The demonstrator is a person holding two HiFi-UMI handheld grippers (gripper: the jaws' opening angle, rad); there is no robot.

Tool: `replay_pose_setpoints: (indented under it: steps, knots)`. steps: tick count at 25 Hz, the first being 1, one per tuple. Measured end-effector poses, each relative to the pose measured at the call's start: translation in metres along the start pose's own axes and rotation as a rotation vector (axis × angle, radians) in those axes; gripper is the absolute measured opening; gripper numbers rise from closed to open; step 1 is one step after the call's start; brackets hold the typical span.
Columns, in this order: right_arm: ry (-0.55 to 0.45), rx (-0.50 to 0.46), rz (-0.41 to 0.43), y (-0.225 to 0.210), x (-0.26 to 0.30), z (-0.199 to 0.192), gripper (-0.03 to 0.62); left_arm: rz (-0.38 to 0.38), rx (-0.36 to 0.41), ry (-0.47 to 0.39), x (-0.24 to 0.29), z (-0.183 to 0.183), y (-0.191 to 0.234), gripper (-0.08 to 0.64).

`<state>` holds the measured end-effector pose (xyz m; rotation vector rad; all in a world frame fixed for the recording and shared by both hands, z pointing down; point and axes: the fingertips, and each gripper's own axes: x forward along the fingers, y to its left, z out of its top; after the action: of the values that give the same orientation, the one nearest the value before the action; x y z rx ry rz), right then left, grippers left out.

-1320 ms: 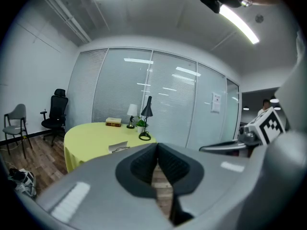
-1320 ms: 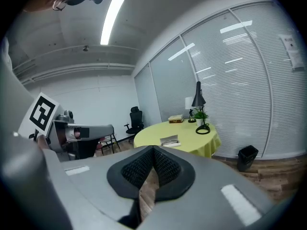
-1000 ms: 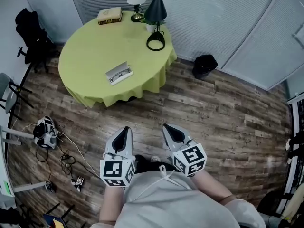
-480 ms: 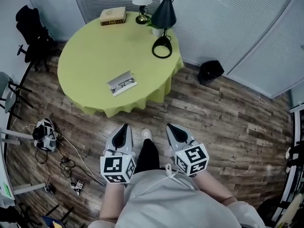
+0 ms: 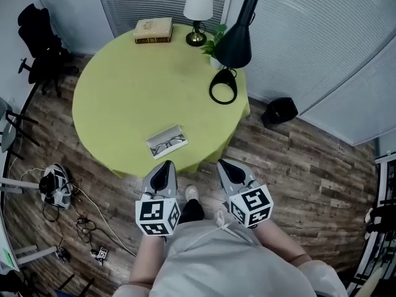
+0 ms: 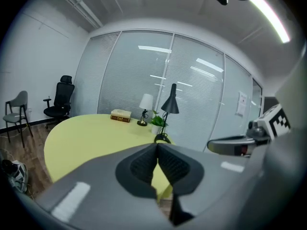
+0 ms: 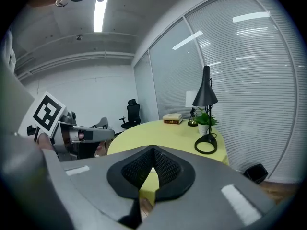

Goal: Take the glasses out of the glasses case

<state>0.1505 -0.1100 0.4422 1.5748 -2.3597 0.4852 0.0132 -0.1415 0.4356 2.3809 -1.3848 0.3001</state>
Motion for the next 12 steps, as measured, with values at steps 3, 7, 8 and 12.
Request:
replay_pose_setpoints:
  steps: [3, 7, 8, 12]
  knots:
    - [0.006, -0.013, 0.008, -0.017, 0.040, 0.019, 0.000, -0.004, -0.002, -0.006, 0.034, 0.016, 0.019, 0.006]
    - [0.019, -0.011, 0.022, -0.035, 0.086, 0.034, 0.000, 0.035, 0.038, 0.000, 0.067, 0.029, 0.044, 0.006]
    - [0.024, -0.010, 0.029, -0.036, 0.096, 0.036, 0.000, 0.047, 0.046, 0.003, 0.072, 0.029, 0.050, 0.006]
    - [0.056, -0.011, 0.071, -0.038, 0.129, 0.037, 0.000, 0.083, 0.019, 0.019, 0.081, 0.027, 0.070, 0.006]
